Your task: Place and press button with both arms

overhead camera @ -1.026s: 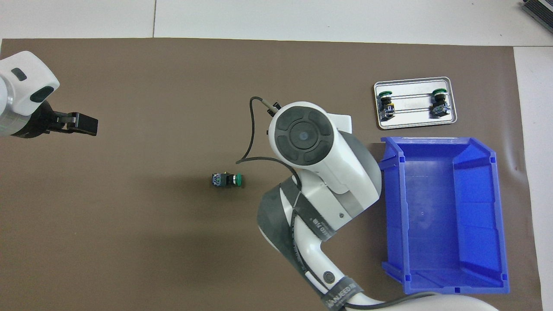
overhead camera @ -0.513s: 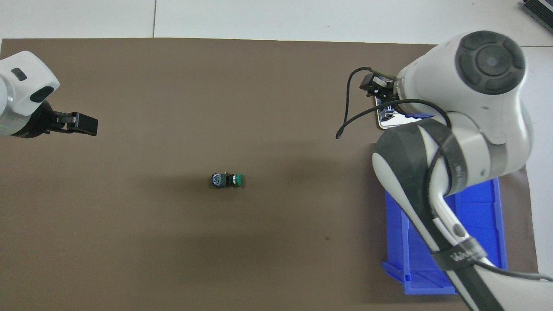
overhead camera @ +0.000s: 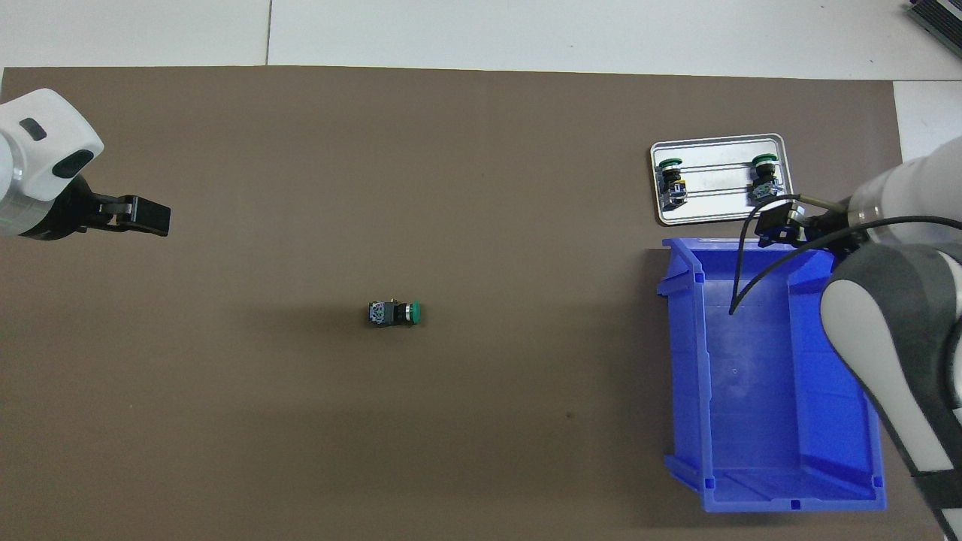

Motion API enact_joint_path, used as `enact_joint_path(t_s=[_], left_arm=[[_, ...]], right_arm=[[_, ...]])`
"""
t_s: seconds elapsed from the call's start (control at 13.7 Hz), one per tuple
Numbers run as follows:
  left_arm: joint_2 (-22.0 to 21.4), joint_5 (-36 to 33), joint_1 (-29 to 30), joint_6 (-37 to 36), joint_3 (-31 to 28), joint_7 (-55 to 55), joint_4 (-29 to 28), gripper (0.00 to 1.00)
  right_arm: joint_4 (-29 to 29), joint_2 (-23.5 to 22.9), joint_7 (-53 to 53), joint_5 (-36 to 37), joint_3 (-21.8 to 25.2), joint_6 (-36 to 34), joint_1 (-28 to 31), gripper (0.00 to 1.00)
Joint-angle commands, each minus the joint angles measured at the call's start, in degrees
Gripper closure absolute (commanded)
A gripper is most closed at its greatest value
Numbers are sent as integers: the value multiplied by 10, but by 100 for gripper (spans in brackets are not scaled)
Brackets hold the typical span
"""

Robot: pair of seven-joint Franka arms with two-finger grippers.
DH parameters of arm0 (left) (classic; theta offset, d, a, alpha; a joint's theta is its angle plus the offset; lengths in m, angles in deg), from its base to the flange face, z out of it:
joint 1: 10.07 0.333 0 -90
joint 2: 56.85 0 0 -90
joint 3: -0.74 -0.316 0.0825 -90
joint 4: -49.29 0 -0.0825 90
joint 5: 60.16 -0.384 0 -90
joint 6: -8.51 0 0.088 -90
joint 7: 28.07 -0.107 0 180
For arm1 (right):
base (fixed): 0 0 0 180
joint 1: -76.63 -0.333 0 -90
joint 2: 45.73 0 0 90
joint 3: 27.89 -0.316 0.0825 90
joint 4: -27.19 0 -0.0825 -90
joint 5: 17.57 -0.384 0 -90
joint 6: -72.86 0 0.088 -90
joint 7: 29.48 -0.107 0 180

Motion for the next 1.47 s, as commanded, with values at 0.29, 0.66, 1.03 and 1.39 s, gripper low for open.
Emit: enact_joint_path(t_s=[0.29, 0.66, 1.03, 1.39], left_arm=[[-19, 4, 5, 7, 2, 2, -22, 0], [-19, 4, 5, 7, 2, 2, -22, 0], [-19, 4, 5, 7, 2, 2, -22, 0], [-19, 4, 5, 7, 2, 2, -22, 0]], right_arm=[[-58, 27, 134, -6, -7, -26, 62, 0], [-191, 3, 203, 0, -13, -167, 51, 0], [-161, 27, 211, 3, -12, -175, 55, 0], [-103, 63, 202, 2, -11, -154, 54, 0]])
